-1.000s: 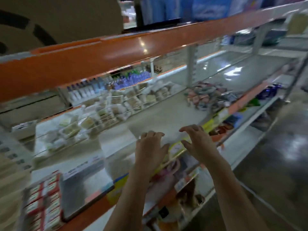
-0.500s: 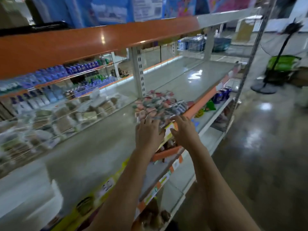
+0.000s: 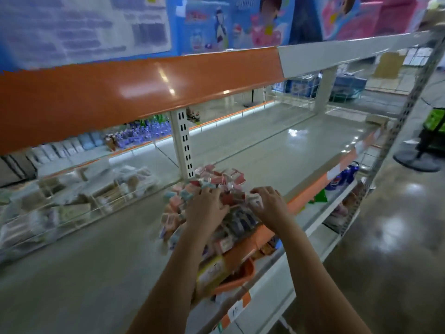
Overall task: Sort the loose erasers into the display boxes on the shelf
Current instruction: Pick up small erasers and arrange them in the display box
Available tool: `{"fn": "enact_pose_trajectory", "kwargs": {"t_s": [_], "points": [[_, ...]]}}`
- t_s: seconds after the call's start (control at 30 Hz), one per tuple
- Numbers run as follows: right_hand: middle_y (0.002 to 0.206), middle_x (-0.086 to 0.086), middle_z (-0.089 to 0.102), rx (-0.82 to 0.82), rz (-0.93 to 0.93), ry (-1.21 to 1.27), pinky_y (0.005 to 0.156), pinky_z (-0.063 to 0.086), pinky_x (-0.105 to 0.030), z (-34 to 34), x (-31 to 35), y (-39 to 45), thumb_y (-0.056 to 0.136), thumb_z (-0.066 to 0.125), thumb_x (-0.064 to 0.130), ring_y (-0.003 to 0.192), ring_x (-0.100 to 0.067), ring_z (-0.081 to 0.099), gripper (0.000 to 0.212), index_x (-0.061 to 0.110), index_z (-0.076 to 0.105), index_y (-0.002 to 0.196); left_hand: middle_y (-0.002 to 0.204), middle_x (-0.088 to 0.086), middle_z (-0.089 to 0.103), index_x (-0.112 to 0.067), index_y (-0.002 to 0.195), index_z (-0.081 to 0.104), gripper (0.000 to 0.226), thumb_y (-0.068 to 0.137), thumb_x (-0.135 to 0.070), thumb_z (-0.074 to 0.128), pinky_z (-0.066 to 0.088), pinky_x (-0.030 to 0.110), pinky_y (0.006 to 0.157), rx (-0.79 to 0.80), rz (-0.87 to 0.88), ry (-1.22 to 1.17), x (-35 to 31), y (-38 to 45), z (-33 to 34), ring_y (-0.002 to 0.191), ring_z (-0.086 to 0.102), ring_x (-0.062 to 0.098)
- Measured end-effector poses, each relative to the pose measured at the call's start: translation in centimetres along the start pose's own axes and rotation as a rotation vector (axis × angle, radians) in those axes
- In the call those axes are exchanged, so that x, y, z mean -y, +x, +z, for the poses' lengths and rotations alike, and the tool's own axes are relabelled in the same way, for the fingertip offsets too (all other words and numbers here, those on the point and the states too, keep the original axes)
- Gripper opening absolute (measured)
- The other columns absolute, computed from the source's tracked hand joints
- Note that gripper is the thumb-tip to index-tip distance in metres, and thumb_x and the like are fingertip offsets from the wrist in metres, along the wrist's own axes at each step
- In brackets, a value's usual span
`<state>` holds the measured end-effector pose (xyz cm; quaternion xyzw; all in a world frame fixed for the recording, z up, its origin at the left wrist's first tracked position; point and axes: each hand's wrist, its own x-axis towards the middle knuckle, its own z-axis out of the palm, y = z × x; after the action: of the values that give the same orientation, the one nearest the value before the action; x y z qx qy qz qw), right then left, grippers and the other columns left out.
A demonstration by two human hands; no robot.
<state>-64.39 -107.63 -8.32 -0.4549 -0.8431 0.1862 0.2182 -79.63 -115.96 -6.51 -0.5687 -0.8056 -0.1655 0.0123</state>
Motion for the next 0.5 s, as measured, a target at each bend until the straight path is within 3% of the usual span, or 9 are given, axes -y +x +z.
{"fn": "enact_pose_trajectory", "kwargs": {"t_s": [0.1, 0.2, 0.27, 0.37, 0.5], "points": [[0.126, -0.01, 0.051, 0.102, -0.074, 0.034, 0.1, 0.034, -0.032, 0.2, -1.6, 3.2, 0.084, 0.058, 0.015, 0.119, -0.028, 0.045, 0.042, 0.013, 0.053, 0.126, 0.117, 0.006, 0.056, -0.019, 0.118, 0.058, 0.034, 0.089, -0.037, 0.058, 0.042, 0.034, 0.092, -0.002, -0.096, -0.001, 0.0, 1.9, 0.8, 0.113, 0.049, 0.024], [0.121, -0.01, 0.053, 0.201, -0.174, 0.002, 0.094, 0.038, -0.033, 0.7, -2.4, 6.1, 0.087, 0.057, 0.019, 0.115, -0.028, 0.049, 0.042, 0.014, 0.051, 0.128, 0.121, 0.007, 0.054, -0.019, 0.113, 0.059, 0.03, 0.09, -0.038, 0.054, 0.042, 0.036, 0.096, -0.069, -0.21, 0.043, -0.5, 2.7, 1.7, 0.115, 0.048, 0.025], [0.115, -0.011, 0.057, 0.262, -0.241, -0.005, 0.09, 0.044, -0.035, 1.1, -2.4, 7.6, 0.088, 0.058, 0.029, 0.109, -0.029, 0.054, 0.041, 0.013, 0.054, 0.125, 0.135, 0.01, 0.044, -0.02, 0.119, 0.054, 0.034, 0.09, -0.038, 0.054, 0.04, 0.038, 0.101, -0.064, -0.284, 0.129, -1.2, 3.0, 2.5, 0.124, 0.042, 0.026], [0.11, -0.007, 0.061, 0.296, -0.319, 0.047, 0.085, 0.05, -0.036, 2.0, -2.8, 9.0, 0.084, 0.059, 0.047, 0.099, -0.025, 0.058, 0.042, 0.013, 0.064, 0.109, 0.155, 0.013, 0.014, -0.025, 0.13, 0.049, 0.045, 0.089, -0.042, 0.055, 0.026, 0.047, 0.11, 0.061, -0.419, 0.194, -2.6, 3.5, 3.4, 0.141, 0.018, 0.033], [0.107, -0.006, 0.063, 0.315, -0.41, 0.103, 0.085, 0.051, -0.035, 1.9, -3.5, 9.7, 0.087, 0.059, 0.03, 0.094, -0.021, 0.058, 0.026, 0.012, 0.064, 0.104, 0.158, 0.009, 0.002, -0.025, 0.127, 0.055, 0.043, 0.088, -0.044, 0.055, 0.015, 0.051, 0.113, 0.147, -0.525, 0.173, -4.6, 3.8, 2.9, 0.143, 0.005, 0.035]]}}
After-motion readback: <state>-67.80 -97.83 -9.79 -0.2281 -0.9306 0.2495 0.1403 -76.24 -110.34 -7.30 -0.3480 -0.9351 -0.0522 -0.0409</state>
